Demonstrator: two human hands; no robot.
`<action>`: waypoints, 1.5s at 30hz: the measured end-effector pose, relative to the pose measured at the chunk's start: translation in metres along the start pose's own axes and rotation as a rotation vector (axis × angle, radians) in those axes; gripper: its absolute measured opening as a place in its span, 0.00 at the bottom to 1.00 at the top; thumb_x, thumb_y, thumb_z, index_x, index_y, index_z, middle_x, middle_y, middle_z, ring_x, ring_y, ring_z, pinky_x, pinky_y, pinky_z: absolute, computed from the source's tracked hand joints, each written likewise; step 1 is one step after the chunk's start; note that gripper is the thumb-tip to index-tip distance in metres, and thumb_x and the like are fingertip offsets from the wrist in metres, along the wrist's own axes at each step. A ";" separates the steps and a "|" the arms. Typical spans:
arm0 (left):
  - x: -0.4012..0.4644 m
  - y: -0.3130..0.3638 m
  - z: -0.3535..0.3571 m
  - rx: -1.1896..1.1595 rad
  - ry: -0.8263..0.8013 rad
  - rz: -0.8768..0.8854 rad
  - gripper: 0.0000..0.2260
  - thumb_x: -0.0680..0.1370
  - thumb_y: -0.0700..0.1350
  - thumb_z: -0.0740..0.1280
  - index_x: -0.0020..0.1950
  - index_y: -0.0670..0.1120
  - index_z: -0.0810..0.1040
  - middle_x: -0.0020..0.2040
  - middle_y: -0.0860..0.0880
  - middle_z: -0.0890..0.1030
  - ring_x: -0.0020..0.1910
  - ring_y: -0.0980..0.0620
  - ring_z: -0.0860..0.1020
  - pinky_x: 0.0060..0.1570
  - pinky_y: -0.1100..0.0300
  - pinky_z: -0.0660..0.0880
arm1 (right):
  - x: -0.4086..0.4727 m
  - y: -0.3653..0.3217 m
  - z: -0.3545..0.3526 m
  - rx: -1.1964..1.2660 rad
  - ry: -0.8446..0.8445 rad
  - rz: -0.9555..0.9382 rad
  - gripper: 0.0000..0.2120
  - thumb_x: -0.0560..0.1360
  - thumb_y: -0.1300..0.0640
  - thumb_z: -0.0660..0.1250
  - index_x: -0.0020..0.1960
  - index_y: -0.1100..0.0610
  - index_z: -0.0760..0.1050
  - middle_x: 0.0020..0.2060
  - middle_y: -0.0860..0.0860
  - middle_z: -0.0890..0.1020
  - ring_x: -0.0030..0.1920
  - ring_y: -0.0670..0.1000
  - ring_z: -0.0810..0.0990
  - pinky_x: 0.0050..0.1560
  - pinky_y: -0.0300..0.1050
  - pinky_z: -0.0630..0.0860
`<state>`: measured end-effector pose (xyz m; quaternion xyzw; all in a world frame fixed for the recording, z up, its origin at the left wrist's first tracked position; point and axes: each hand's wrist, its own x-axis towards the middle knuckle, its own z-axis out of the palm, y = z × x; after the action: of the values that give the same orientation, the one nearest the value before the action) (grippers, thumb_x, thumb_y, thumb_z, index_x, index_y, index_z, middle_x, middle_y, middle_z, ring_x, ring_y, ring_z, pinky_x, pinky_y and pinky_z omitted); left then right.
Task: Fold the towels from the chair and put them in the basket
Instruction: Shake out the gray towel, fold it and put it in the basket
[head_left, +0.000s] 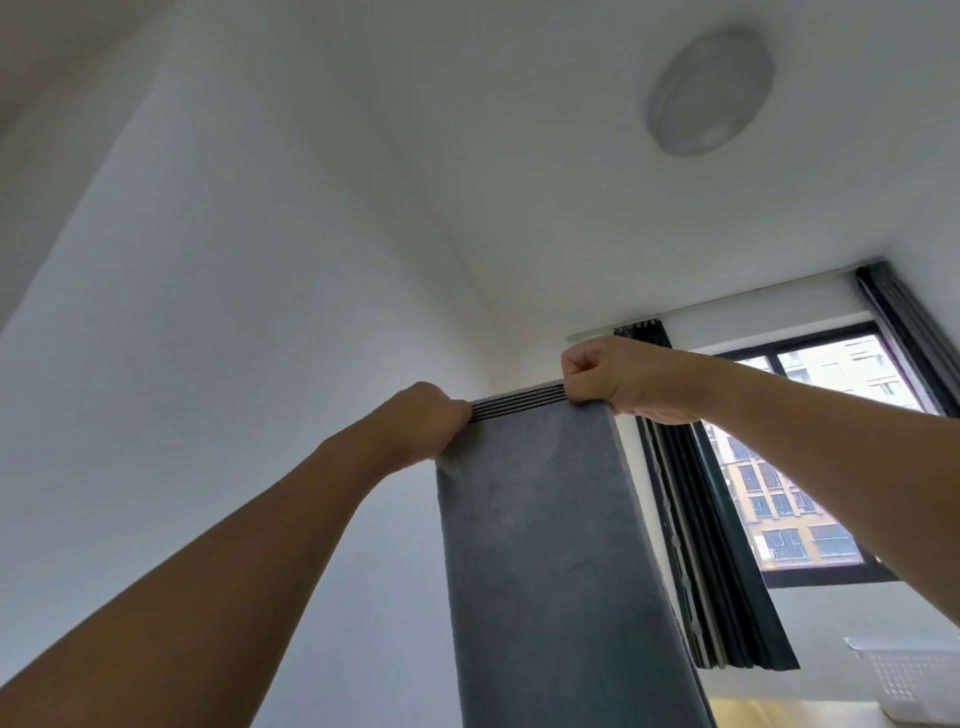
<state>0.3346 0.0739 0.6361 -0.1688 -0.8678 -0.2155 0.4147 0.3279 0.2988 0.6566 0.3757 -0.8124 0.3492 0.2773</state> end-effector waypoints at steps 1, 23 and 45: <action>0.000 0.001 -0.003 -0.070 0.042 0.036 0.14 0.76 0.42 0.57 0.31 0.45 0.60 0.31 0.46 0.65 0.32 0.50 0.63 0.34 0.56 0.61 | -0.002 -0.003 -0.005 0.013 0.010 -0.016 0.16 0.74 0.70 0.60 0.32 0.55 0.62 0.28 0.50 0.64 0.29 0.46 0.62 0.31 0.39 0.58; 0.031 -0.042 0.066 -0.345 0.079 -0.126 0.10 0.77 0.37 0.57 0.49 0.42 0.78 0.46 0.46 0.79 0.42 0.49 0.74 0.38 0.57 0.74 | 0.002 0.060 0.015 -0.066 -0.174 0.150 0.14 0.79 0.49 0.60 0.48 0.61 0.70 0.30 0.51 0.68 0.29 0.46 0.64 0.37 0.40 0.67; -0.020 -0.082 0.154 -0.501 0.320 -0.365 0.07 0.79 0.41 0.56 0.50 0.44 0.74 0.40 0.51 0.73 0.37 0.55 0.69 0.36 0.62 0.68 | -0.037 0.154 0.107 0.212 0.014 0.222 0.14 0.76 0.57 0.69 0.54 0.68 0.74 0.46 0.63 0.83 0.44 0.61 0.84 0.41 0.45 0.83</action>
<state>0.2085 0.0813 0.5150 -0.0713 -0.7279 -0.5160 0.4458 0.2046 0.3046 0.5104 0.3083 -0.8056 0.4641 0.2015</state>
